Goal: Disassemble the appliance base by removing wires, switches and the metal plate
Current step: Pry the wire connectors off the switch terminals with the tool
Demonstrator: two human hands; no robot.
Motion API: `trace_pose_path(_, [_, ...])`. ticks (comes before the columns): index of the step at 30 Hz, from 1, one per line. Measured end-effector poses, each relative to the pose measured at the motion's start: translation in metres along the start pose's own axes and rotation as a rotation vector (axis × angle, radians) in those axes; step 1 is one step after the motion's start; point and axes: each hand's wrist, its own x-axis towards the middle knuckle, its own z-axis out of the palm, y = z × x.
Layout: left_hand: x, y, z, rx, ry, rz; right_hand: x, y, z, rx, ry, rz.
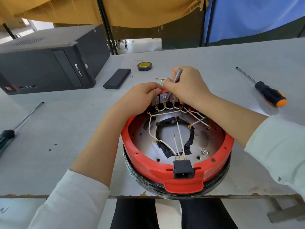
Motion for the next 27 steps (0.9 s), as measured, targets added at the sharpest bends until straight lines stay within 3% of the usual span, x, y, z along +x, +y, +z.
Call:
trace_pose_path(19, [0.0008, -0.0011, 0.0006, -0.044, -0.012, -0.004, 0.0028, 0.0072, 0.0002, 0.138, -0.009, 0.097])
trace_pose_path(27, [-0.0006, 0.0011, -0.0008, -0.039, -0.002, -0.01, 0.0055, 0.0039, -0.0024, 0.095, -0.107, 0.104])
